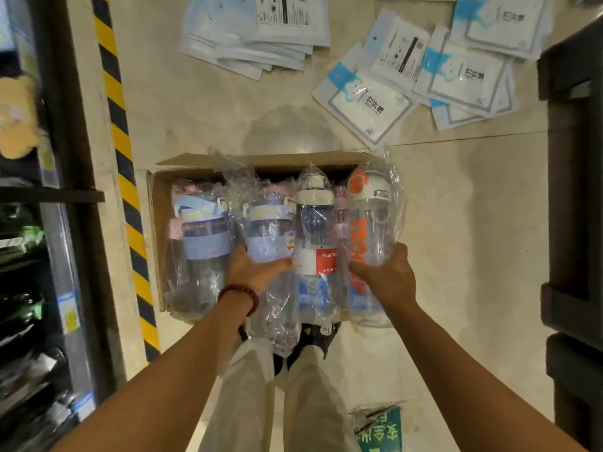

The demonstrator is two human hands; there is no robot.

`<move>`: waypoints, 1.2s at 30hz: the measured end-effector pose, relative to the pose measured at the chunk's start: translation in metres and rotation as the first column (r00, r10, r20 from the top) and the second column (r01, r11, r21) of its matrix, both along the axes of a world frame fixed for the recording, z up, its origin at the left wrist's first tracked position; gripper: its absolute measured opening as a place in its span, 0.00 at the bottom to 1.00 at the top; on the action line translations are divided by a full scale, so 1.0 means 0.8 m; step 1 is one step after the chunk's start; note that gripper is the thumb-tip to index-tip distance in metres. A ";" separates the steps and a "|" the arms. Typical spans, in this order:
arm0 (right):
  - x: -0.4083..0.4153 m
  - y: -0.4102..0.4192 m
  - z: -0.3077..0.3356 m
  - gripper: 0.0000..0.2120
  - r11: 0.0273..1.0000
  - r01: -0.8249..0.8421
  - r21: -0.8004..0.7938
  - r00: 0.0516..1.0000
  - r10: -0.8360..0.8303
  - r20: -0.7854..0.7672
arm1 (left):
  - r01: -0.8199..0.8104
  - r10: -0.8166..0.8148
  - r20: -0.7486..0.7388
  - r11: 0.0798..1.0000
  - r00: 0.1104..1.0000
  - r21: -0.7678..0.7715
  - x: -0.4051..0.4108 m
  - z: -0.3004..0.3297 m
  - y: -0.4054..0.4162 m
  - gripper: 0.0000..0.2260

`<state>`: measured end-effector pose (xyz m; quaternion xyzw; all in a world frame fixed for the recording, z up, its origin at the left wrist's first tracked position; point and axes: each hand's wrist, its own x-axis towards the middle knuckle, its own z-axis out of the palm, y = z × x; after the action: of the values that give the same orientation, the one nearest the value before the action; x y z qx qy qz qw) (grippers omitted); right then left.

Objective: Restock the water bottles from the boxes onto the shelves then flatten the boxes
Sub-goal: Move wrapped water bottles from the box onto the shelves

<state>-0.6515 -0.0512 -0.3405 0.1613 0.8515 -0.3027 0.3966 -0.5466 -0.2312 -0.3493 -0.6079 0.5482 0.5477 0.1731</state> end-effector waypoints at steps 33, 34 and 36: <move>0.031 -0.203 0.598 0.42 0.462 -0.521 -0.718 0.853 0.285 -0.437 | -0.557 0.072 -0.835 0.776 0.545 -0.297 0.136 0.647 -0.130 0.38; 0.035 -0.209 0.608 0.41 0.425 -0.553 -0.716 0.832 0.314 -0.456 | -0.592 0.082 -0.843 0.748 0.532 -0.301 0.150 0.656 -0.124 0.41; 0.053 -0.221 0.632 0.41 0.342 -0.609 -0.715 0.788 0.362 -0.498 | -0.662 0.124 -0.849 0.687 0.514 -0.299 0.183 0.674 -0.109 0.42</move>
<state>-0.6091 -0.2278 0.1648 -0.3572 0.6396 -0.5627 0.3830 -0.4006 -0.3184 0.1896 -0.4449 0.5435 0.5764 -0.4176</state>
